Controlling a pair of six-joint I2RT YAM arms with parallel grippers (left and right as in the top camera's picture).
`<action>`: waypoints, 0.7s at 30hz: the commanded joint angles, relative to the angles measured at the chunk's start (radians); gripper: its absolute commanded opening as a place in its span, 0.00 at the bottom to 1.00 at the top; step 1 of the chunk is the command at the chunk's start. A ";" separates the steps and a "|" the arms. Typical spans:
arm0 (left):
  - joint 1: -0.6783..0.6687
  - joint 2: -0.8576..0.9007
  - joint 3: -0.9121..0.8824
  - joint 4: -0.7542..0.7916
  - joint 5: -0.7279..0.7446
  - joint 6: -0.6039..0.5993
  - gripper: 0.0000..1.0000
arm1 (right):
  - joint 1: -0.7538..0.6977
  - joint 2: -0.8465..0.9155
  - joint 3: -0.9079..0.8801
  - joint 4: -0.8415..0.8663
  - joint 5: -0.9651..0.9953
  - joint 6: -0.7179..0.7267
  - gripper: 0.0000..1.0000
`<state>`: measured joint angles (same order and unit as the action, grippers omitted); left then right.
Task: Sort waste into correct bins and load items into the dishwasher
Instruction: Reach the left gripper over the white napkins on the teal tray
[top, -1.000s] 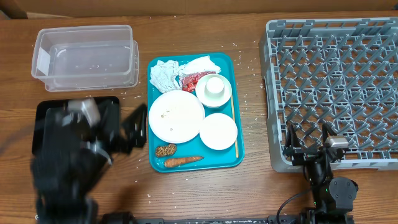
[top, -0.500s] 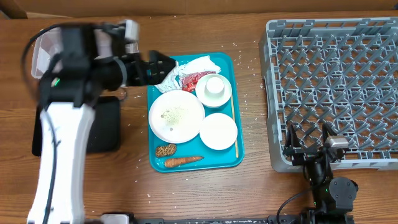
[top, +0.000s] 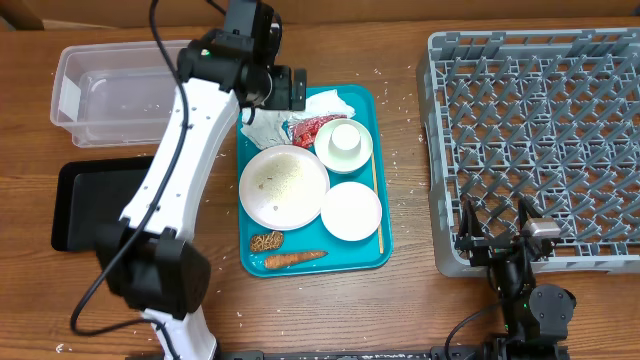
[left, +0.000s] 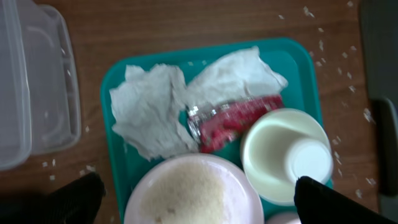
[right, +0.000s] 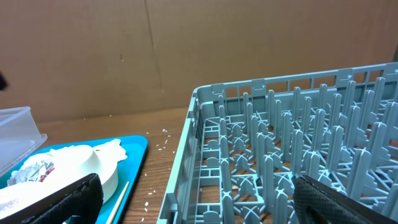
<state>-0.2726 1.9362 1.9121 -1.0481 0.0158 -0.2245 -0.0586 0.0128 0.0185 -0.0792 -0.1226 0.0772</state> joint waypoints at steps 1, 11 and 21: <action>0.006 0.061 0.028 0.061 -0.075 0.031 1.00 | -0.005 -0.010 -0.010 0.005 0.010 -0.003 1.00; 0.005 0.253 0.028 0.222 -0.079 0.053 0.72 | -0.005 -0.010 -0.010 0.005 0.010 -0.003 1.00; 0.005 0.394 0.028 0.285 -0.078 -0.047 0.67 | -0.005 -0.010 -0.010 0.005 0.010 -0.003 1.00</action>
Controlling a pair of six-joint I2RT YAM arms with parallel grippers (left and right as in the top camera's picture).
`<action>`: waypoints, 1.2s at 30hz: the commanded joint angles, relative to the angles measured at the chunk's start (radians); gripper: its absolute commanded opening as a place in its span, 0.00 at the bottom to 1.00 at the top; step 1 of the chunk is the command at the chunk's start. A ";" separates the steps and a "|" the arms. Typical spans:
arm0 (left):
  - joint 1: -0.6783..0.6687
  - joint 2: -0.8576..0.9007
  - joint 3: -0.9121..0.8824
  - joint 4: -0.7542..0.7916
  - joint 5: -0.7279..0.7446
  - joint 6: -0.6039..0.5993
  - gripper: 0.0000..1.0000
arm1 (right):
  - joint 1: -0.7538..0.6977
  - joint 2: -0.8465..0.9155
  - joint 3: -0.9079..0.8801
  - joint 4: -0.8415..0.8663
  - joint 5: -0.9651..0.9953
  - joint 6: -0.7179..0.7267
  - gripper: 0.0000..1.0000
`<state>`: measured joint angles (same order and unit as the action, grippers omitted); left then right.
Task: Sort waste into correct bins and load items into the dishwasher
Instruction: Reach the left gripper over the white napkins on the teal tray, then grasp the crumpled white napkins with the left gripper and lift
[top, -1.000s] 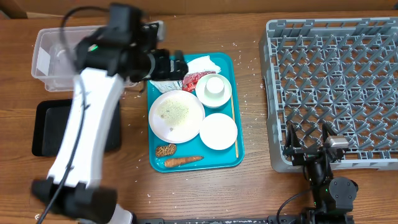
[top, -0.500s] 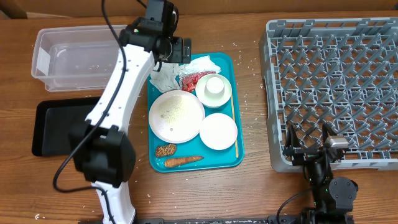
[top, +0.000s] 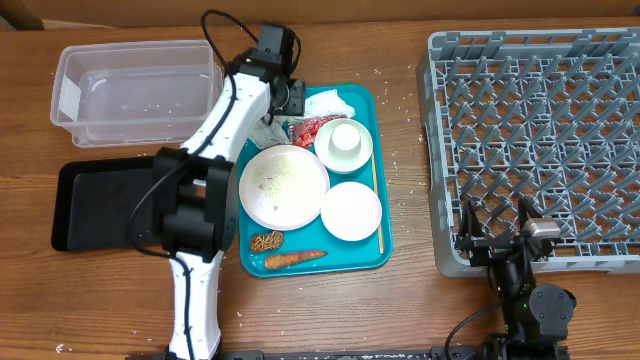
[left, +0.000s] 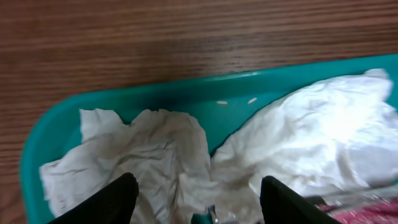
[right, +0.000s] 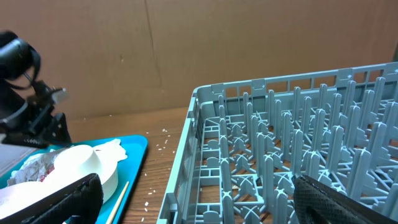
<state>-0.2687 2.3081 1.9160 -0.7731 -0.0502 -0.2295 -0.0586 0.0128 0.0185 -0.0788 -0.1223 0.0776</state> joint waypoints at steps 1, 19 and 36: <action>0.001 0.027 0.024 0.013 -0.013 -0.044 0.68 | -0.005 -0.010 -0.010 0.005 0.010 -0.003 1.00; 0.000 0.043 0.014 -0.027 0.000 -0.049 0.59 | -0.005 -0.010 -0.010 0.005 0.010 -0.003 1.00; 0.000 0.011 0.066 -0.080 0.025 -0.055 0.04 | -0.005 -0.010 -0.010 0.005 0.010 -0.003 1.00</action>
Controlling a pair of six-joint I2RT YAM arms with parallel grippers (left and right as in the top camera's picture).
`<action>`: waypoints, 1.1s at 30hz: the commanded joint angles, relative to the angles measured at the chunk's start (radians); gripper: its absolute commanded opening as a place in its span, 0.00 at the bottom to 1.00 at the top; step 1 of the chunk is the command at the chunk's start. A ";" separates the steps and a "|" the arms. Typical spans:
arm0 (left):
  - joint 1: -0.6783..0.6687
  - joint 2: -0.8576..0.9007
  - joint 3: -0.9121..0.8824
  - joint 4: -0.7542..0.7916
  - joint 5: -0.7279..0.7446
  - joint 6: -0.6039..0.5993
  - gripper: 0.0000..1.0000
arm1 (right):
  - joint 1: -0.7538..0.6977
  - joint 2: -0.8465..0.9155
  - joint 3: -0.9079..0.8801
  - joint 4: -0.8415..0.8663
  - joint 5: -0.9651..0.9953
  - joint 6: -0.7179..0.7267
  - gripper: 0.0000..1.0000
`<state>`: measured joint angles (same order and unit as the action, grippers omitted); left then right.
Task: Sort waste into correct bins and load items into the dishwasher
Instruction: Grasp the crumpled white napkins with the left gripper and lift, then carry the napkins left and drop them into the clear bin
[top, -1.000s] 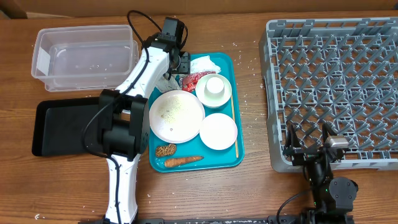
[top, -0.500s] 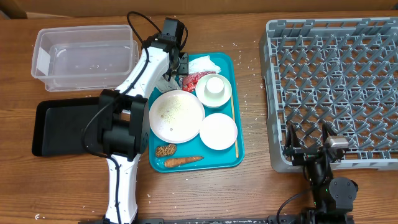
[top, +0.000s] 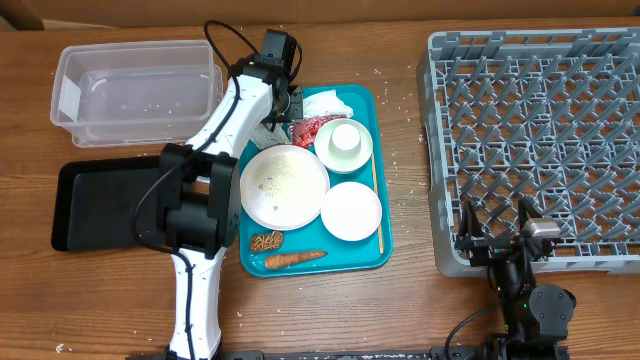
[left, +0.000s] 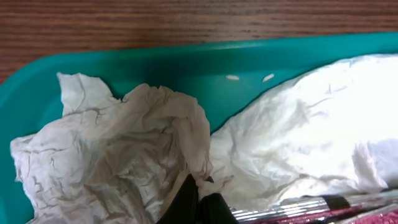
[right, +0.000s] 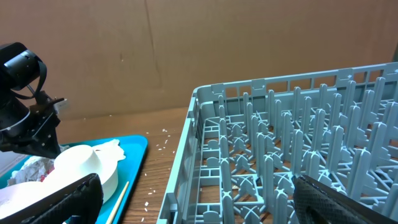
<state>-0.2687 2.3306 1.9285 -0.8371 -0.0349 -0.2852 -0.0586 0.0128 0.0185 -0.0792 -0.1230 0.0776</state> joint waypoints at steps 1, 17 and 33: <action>0.000 -0.020 0.072 -0.033 0.009 0.000 0.04 | -0.005 -0.010 -0.010 0.005 0.010 -0.003 1.00; 0.000 -0.252 0.183 -0.185 -0.003 -0.005 0.04 | -0.005 -0.010 -0.010 0.005 0.010 -0.003 1.00; 0.010 -0.420 0.184 -0.162 -0.391 -0.011 0.04 | -0.005 -0.010 -0.010 0.005 0.010 -0.003 1.00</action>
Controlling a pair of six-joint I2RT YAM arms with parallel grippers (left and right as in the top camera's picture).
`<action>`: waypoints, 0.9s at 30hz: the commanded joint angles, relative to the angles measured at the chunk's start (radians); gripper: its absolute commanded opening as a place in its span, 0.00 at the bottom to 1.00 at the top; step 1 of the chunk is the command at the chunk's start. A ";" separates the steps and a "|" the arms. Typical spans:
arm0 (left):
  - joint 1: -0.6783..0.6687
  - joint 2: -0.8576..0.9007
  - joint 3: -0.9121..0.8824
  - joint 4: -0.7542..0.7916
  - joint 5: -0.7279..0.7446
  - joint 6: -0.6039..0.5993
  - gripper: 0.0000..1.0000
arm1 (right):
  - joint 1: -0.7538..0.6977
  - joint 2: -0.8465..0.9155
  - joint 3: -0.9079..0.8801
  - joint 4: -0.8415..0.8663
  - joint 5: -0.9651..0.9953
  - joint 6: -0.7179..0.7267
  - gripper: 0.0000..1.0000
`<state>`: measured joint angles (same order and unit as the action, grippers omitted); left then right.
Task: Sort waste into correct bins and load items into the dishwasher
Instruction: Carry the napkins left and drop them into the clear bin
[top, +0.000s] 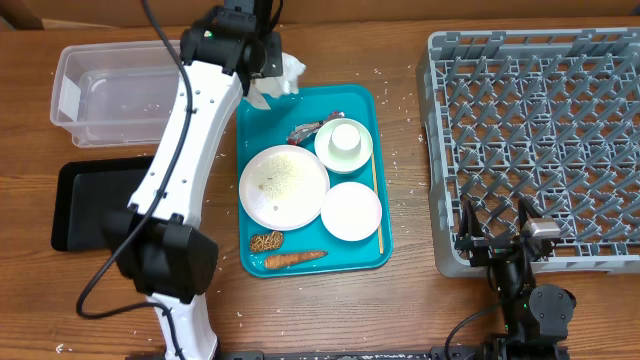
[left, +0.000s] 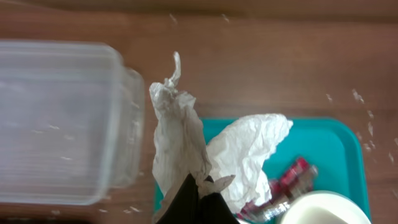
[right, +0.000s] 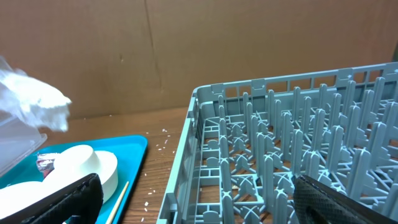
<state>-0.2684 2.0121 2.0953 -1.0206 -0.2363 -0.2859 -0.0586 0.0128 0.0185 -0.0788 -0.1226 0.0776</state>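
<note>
My left gripper (top: 268, 72) (left: 200, 190) is shut on the crumpled white napkins (top: 278, 76) (left: 180, 134), held up between the clear plastic bin (top: 130, 90) (left: 62, 143) and the teal tray (top: 352, 100). A red foil wrapper (top: 305, 130) (left: 287, 185) lies on the tray beside an upside-down white cup (top: 344, 143). Below them are a rice-speckled bowl (top: 283, 186), a small white plate (top: 351, 211), a chopstick (top: 376, 200), a carrot (top: 295, 258) and a cookie (top: 266, 241). My right gripper (top: 497, 235) (right: 199, 208) rests open at the grey dish rack (top: 540, 140) (right: 280, 143).
A black bin (top: 95, 200) sits on the table below the clear bin, left of the tray. Rice grains are scattered on the wood around the tray. The left arm's white links stretch from the table's front edge up past the tray's left side.
My left gripper was down on the tray, shut on the napkins. It now holds them high off the tray, nearer the clear bin. The wrapper lies uncovered. The right arm is unchanged.
My left gripper hung open above the napkins and wrapper at the tray's far end. Then it was low over the napkins, still open, then shut on them. Now the napkins are off the tray, up by the clear bin.
</note>
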 joint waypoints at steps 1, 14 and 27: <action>0.015 -0.114 0.017 0.031 -0.220 -0.010 0.04 | -0.005 -0.010 -0.010 0.005 0.010 -0.003 1.00; 0.297 -0.102 0.016 0.063 -0.283 -0.074 0.04 | -0.005 -0.010 -0.010 0.005 0.010 -0.003 1.00; 0.423 0.033 0.016 0.098 -0.150 -0.074 0.70 | -0.005 -0.010 -0.010 0.005 0.010 -0.003 1.00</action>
<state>0.1589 2.0399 2.1025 -0.9413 -0.4248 -0.3504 -0.0586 0.0128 0.0185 -0.0780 -0.1226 0.0772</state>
